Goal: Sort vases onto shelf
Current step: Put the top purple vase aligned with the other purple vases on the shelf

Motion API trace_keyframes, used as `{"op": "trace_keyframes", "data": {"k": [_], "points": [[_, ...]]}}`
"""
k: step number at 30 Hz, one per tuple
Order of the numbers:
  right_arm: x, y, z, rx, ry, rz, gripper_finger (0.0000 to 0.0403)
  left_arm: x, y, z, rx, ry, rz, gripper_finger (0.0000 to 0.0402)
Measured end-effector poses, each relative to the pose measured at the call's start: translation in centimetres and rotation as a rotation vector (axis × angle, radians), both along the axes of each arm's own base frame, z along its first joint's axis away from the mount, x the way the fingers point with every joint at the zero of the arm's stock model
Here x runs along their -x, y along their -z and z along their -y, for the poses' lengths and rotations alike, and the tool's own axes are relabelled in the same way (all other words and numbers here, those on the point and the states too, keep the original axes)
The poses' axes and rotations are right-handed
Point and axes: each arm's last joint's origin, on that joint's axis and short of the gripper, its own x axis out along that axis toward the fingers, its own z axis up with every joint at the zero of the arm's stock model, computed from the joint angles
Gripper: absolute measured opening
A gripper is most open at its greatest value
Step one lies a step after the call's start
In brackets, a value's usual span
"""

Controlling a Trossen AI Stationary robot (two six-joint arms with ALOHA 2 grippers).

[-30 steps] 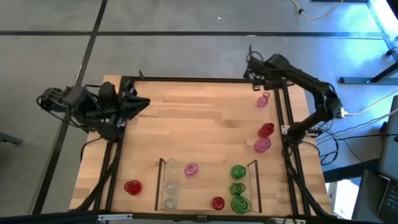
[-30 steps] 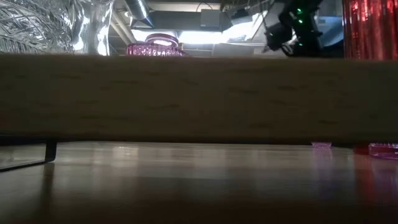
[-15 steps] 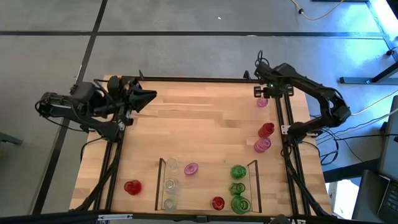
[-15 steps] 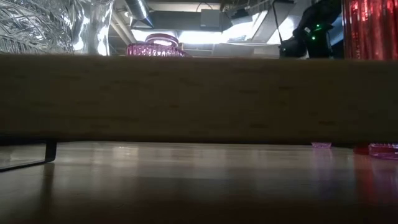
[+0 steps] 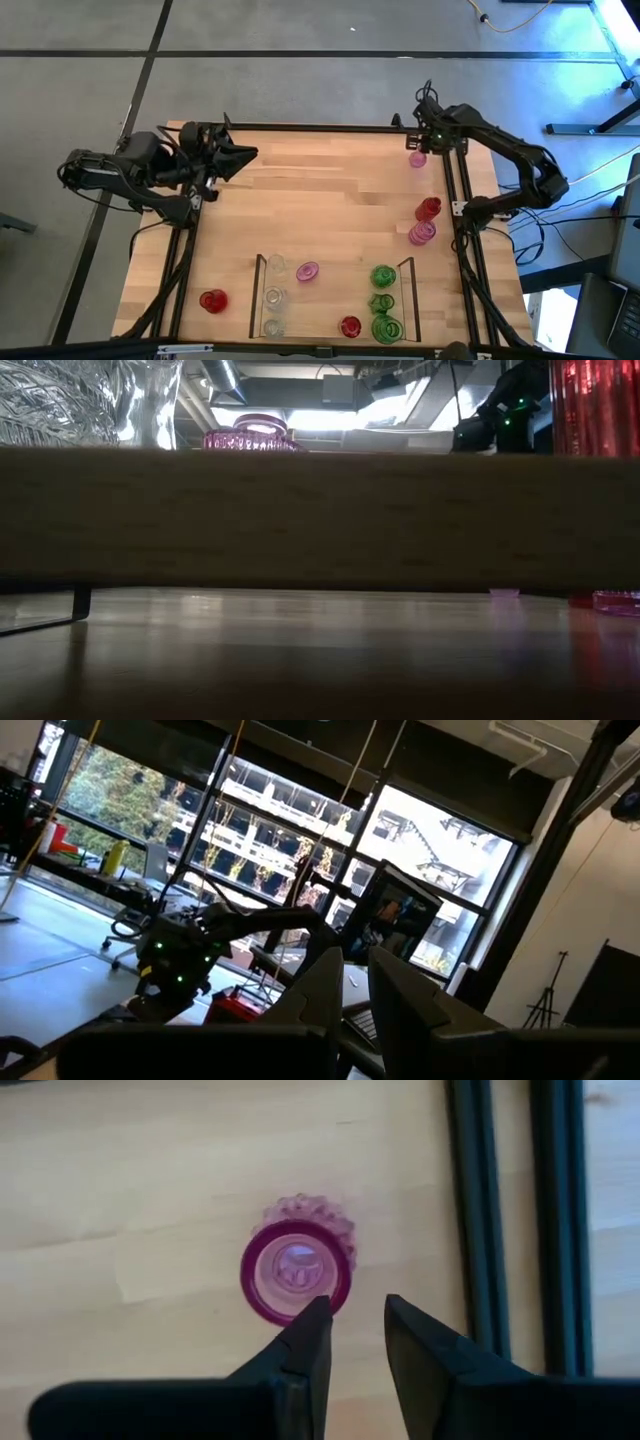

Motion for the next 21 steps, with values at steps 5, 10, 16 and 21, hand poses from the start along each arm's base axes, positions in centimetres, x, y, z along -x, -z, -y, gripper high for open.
{"op": "trace_keyframes", "data": {"k": [5,10,16,21], "points": [[0.1,-0.4,-0.2,0.018,0.001,0.036,0.0088,-0.2,0.1,0.0,0.003,0.001,-0.003,0.0044],[0.2,-0.9,-0.3,0.049,0.007,0.052,0.0088,-0.4,0.2,0.0,0.002,-0.002,-0.010,0.0044],[0.6,-1.1,0.6,0.118,0.067,0.054,0.0088,-0.5,0.2,-0.4,0.002,-0.024,-0.011,0.0044],[0.7,-0.2,1.7,0.091,0.092,0.061,0.0088,-0.8,0.3,-0.7,0.012,-0.001,-0.012,0.0044]]}}
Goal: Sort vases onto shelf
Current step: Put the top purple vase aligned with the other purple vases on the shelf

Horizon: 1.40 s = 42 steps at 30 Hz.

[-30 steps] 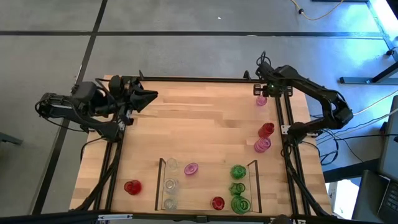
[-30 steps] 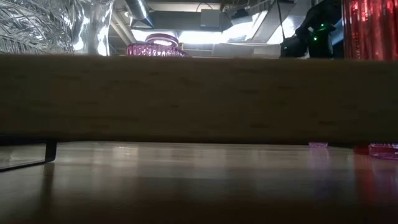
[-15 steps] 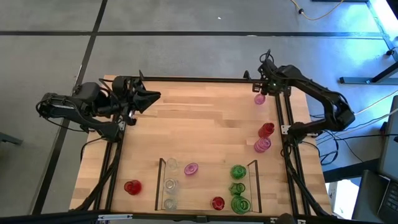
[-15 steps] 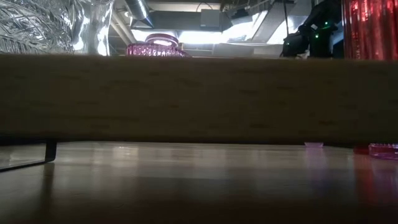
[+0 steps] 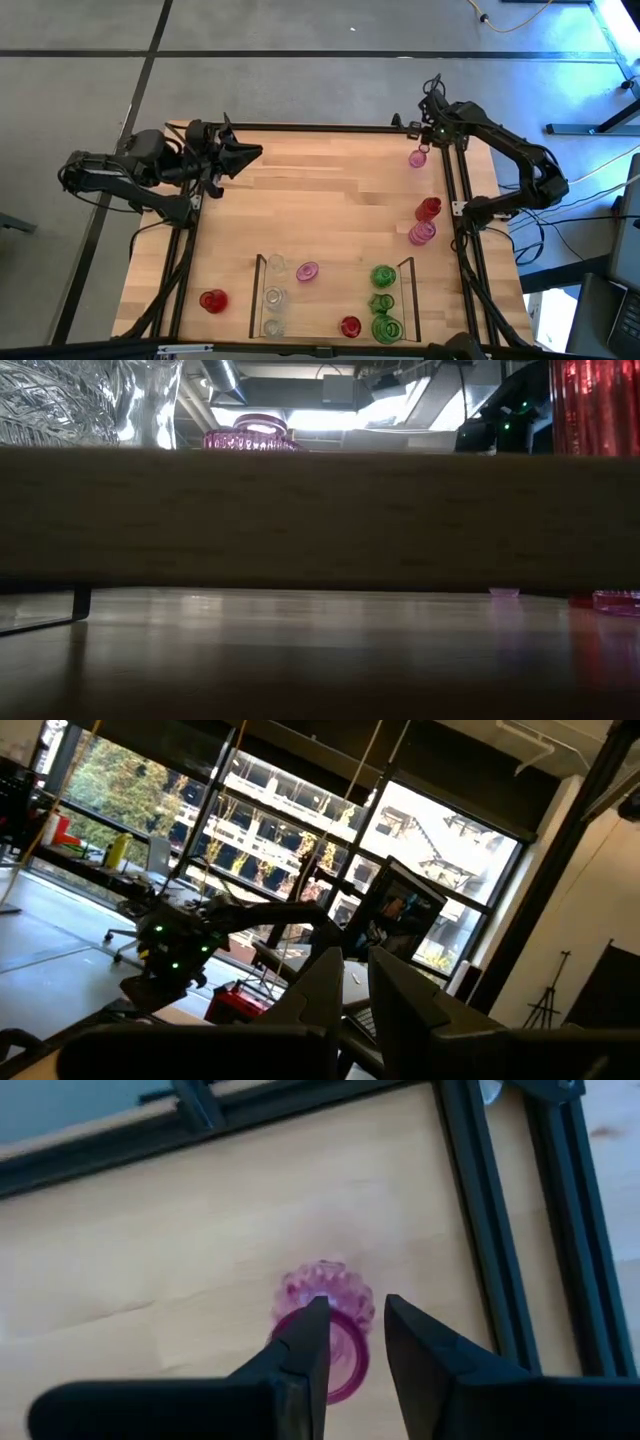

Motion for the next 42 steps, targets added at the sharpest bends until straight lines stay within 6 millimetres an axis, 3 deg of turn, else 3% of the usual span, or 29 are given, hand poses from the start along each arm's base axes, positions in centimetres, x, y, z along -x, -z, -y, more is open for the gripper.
{"op": "trace_keyframes", "data": {"k": [17,42], "points": [[-0.6,1.5,0.5,-0.102,-0.041,-0.023,0.0088,-0.2,0.0,-0.1,0.000,0.007,0.005,0.0044],[-1.7,0.3,-2.6,-0.061,-0.088,-0.092,0.0088,-0.2,0.0,-0.1,0.016,0.011,0.008,0.0044]]}}
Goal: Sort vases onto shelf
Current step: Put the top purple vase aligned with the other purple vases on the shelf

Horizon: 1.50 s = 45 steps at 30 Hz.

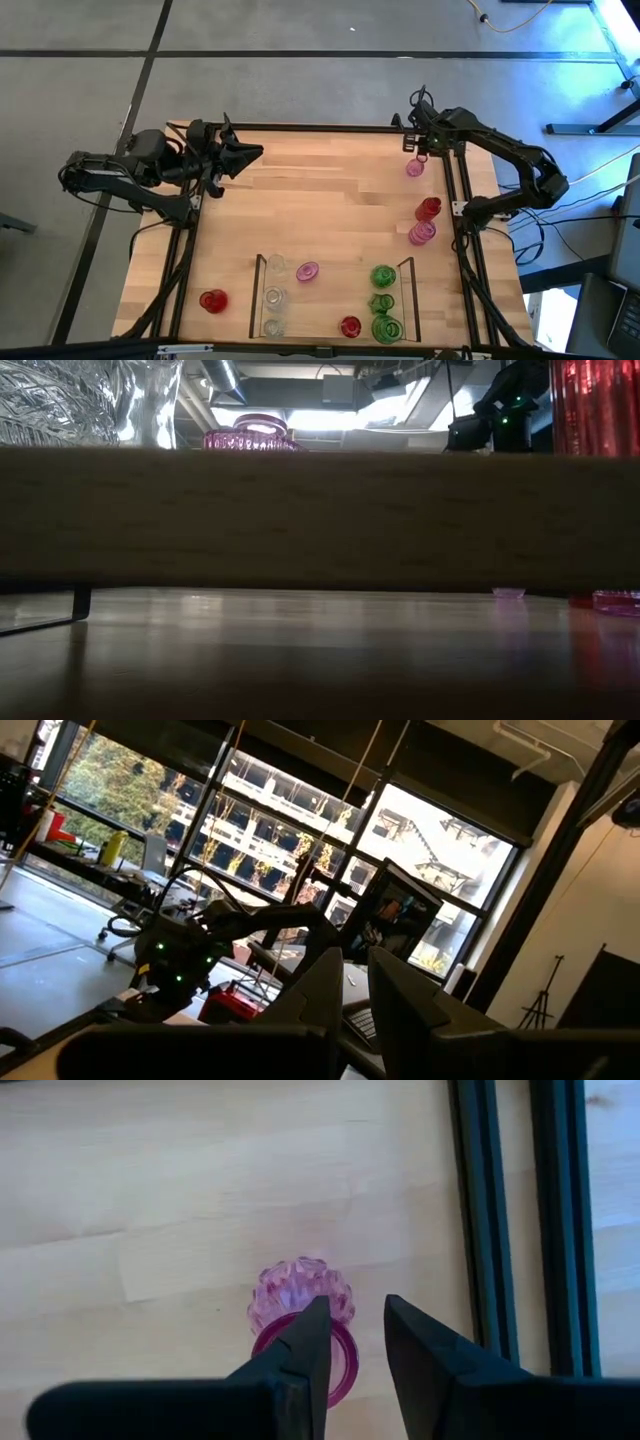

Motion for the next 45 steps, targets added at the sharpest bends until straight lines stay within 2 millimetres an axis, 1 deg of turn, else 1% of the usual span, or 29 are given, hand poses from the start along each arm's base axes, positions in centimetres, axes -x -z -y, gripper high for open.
{"op": "trace_keyframes", "data": {"k": [4,8,14,21,28,33,35,37,39,40,42,45], "points": [[-0.3,-0.1,-0.3,0.015,-0.015,0.003,0.0088,0.0,0.0,0.0,0.001,0.000,0.000,0.0044],[-0.9,-0.6,-1.1,0.060,-0.013,0.018,0.0088,0.0,0.0,0.0,0.003,0.001,0.000,0.0044],[-1.2,-0.8,-1.8,0.049,-0.030,0.010,0.0088,-0.1,0.0,0.0,0.002,0.001,-0.002,0.0044],[-1.2,-0.7,-1.8,0.041,-0.017,0.011,0.0088,-0.4,0.2,0.1,0.001,0.019,-0.011,0.0044],[-1.8,0.8,-1.3,-0.027,-0.021,-0.032,0.0088,-0.8,0.4,0.1,0.001,0.021,-0.021,0.0044],[-1.8,3.2,-1.5,-0.082,-0.027,-0.014,0.0087,-0.8,0.3,0.2,0.003,0.027,-0.017,0.0044],[-1.7,4.1,-1.8,-0.120,-0.047,0.021,0.0080,-0.8,0.3,0.2,0.003,0.028,-0.016,0.0044],[-1.8,4.3,-1.8,-0.108,-0.079,0.043,0.0057,-0.8,0.3,0.2,0.012,0.030,-0.011,0.0044],[-1.8,4.0,-1.9,-0.091,-0.120,0.047,0.0023,-0.8,0.3,0.2,0.024,0.033,-0.008,0.0044],[-1.9,3.7,-1.9,-0.074,-0.145,0.050,0.0014,-0.8,0.3,0.2,0.025,0.033,-0.007,0.0044],[-1.9,3.2,-1.9,-0.043,-0.183,0.059,0.0012,-0.8,0.3,0.2,0.025,0.033,-0.007,0.0044],[-2.0,2.5,-2.0,-0.067,-0.256,0.079,0.0007,-0.8,0.3,0.2,0.025,0.032,-0.007,0.0044]]}}
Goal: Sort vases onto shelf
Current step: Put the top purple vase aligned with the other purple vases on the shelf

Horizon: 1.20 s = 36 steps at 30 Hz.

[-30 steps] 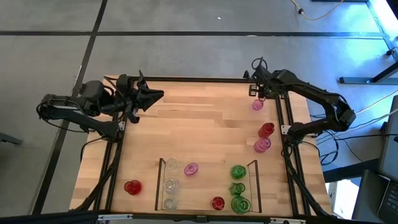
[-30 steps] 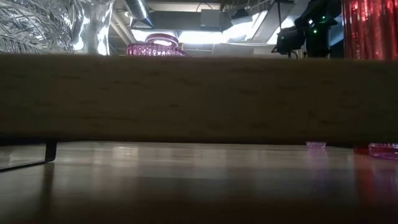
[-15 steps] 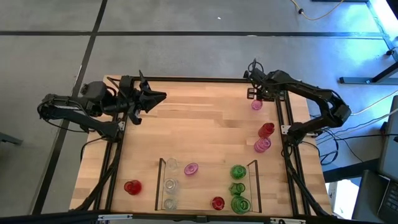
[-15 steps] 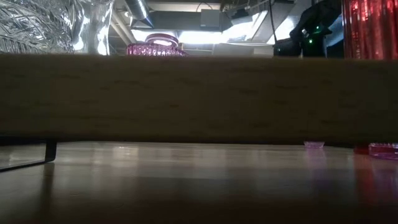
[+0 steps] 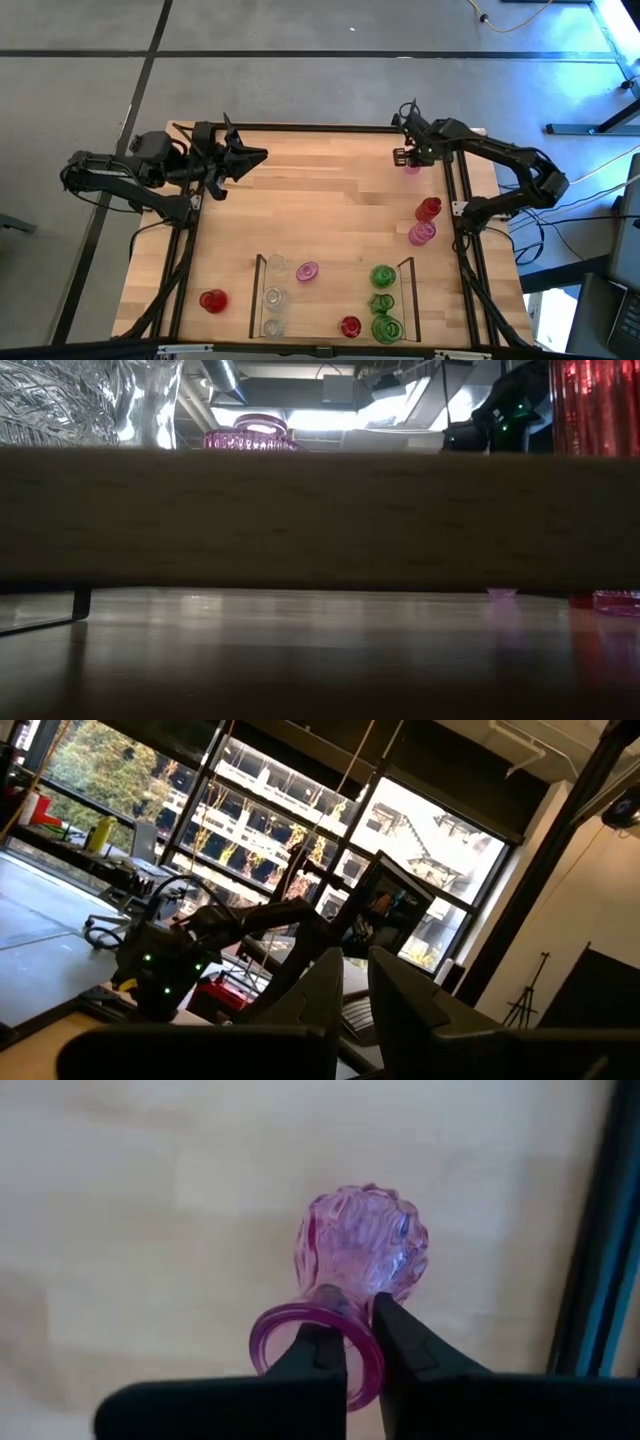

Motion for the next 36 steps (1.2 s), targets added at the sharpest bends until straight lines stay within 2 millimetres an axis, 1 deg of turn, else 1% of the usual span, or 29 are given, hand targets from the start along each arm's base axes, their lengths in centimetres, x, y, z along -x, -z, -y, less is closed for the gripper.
{"op": "trace_keyframes", "data": {"k": [3,6,8,11,14,16,18,20,22,25,28,32,36], "points": [[-0.5,-1.0,-0.3,-0.057,-0.099,0.053,0.0005,0.0,0.0,0.0,0.000,0.000,0.000,0.0044],[-1.9,-3.0,-1.0,-0.049,-0.208,0.141,0.0004,0.0,0.0,0.0,0.000,0.000,0.000,0.0044],[-3.0,-4.9,-1.6,-0.029,-0.273,0.195,0.0003,0.0,0.0,0.0,0.001,-0.001,0.000,0.0044],[-4.6,-9.0,-2.7,0.010,-0.382,0.310,0.0002,0.0,0.0,0.0,0.002,-0.002,0.000,0.0044],[-6.4,-12.8,-4.3,0.019,-0.512,0.443,0.0002,0.0,0.0,0.0,0.001,-0.003,-0.004,0.0044],[-7.6,-14.3,-5.6,0.002,-0.584,0.476,0.0002,-0.1,0.2,0.0,-0.002,-0.004,-0.023,0.0044],[-8.9,-15.2,-6.9,-0.037,-0.646,0.471,0.0001,-0.1,0.5,0.0,-0.012,-0.017,-0.050,0.0044],[-10.8,-15.3,-8.3,-0.069,-0.709,0.455,0.0001,-0.2,0.7,-0.1,-0.028,-0.037,-0.078,0.0044],[-12.9,-14.9,-9.8,-0.106,-0.783,0.440,0.0001,-0.2,0.9,-0.1,-0.042,-0.048,-0.107,0.0044],[-16.0,-13.8,-12.2,-0.171,-0.895,0.404,0.0001,0.0,1.3,-0.2,-0.051,-0.072,-0.153,0.0044],[-18.4,-12.1,-14.1,-0.233,-0.967,0.308,0.0001,0.8,1.7,-0.3,-0.021,-0.069,-0.203,0.0044],[-21.2,-10.0,-15.4,-0.269,-1.011,0.250,0.0001,2.3,2.4,-0.4,0.057,-0.049,-0.289,0.0044],[-23.3,-9.1,-15.7,-0.301,-0.987,0.280,0.0001,4.7,2.9,-0.5,0.127,-0.010,-0.357,0.0044]]}}
